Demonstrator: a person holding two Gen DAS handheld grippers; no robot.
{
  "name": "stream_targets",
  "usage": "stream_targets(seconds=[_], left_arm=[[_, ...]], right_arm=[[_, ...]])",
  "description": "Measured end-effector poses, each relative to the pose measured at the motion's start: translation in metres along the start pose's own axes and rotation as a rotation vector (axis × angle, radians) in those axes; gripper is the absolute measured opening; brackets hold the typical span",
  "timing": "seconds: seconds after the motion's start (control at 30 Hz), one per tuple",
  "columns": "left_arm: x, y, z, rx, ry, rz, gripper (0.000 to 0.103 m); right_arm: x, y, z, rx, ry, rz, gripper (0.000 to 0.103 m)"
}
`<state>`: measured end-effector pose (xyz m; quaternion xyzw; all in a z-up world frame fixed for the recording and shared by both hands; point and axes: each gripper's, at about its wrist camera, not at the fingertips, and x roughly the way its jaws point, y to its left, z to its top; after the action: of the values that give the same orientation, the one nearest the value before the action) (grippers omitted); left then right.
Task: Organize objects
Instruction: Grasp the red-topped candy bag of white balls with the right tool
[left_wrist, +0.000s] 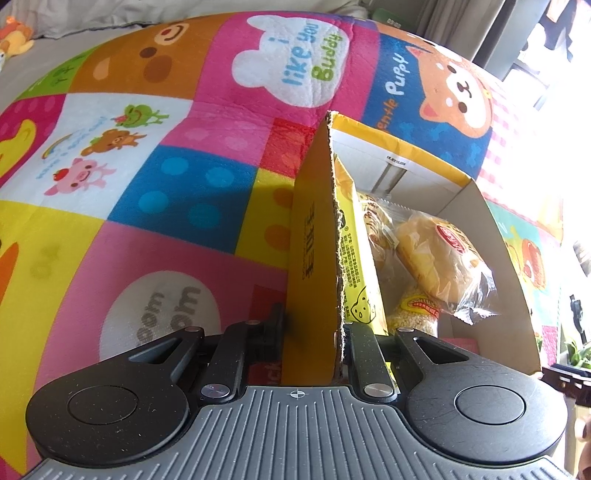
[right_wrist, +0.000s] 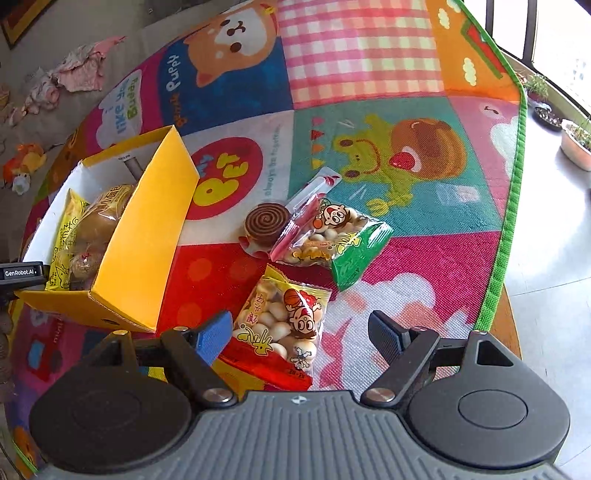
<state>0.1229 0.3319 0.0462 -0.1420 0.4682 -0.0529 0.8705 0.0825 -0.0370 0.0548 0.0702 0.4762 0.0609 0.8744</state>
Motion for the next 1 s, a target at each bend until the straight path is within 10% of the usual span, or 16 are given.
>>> stream_targets(seconds=[0.33,0.53,1.0], left_arm=[[0.0,0.0,0.0,0.0,0.0,-0.001,0.018],[0.0,0.0,0.0,0.001,-0.001,-0.002,0.018],[0.0,0.0,0.0,-0.003,-0.001,-0.005,0.019]], right_arm=[[0.008,-0.024,0.028,0.011,-0.085,-0.054,0.081],[0.019,-0.056,0.056,0.108,-0.159,-0.176,0.047],[0.044,-0.044,0.038,0.011,-0.104,-0.23,0.048]])
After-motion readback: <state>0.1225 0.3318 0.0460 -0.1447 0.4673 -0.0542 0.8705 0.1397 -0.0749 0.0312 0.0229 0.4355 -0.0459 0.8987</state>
